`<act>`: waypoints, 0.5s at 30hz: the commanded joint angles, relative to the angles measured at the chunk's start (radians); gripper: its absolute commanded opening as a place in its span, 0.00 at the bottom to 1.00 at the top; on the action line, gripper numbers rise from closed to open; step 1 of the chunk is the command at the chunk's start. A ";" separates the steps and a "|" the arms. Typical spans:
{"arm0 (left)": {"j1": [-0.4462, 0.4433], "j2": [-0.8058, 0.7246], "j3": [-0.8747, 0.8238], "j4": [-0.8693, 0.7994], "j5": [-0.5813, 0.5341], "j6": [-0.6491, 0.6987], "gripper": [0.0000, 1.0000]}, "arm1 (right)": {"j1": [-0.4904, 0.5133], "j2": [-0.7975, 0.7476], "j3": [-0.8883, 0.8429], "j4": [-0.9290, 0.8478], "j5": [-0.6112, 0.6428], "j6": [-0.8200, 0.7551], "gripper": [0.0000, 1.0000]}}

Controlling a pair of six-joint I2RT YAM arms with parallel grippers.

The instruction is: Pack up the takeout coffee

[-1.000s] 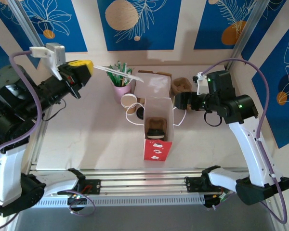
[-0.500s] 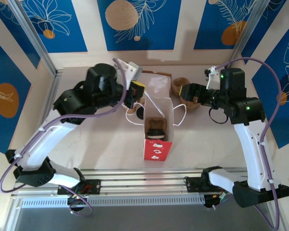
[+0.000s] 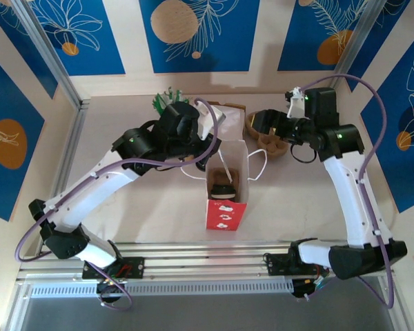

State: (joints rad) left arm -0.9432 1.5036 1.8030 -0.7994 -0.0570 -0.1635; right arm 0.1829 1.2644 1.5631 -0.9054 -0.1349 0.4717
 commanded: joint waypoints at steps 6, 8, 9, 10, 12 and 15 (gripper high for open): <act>-0.011 0.006 0.052 -0.005 0.024 0.043 0.58 | 0.007 0.180 0.100 0.070 0.033 0.019 0.89; -0.011 0.004 0.071 -0.018 0.019 0.054 0.63 | 0.011 0.245 0.137 0.073 0.056 0.015 0.89; -0.011 0.000 0.082 -0.027 0.013 0.060 0.64 | 0.013 0.277 0.158 0.069 0.064 0.013 0.89; -0.011 -0.011 0.093 -0.034 0.000 0.070 0.65 | 0.016 0.315 0.183 0.067 0.071 0.007 0.89; -0.011 -0.046 0.105 -0.038 -0.043 0.094 0.67 | 0.027 0.393 0.237 0.054 0.096 -0.006 0.89; -0.010 -0.129 0.091 -0.031 -0.146 0.142 0.73 | 0.046 0.529 0.333 0.023 0.131 -0.024 0.88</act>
State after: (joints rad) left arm -0.9451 1.4689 1.8664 -0.8227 -0.1066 -0.0834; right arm 0.2108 1.7168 1.8286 -0.8547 -0.0460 0.4736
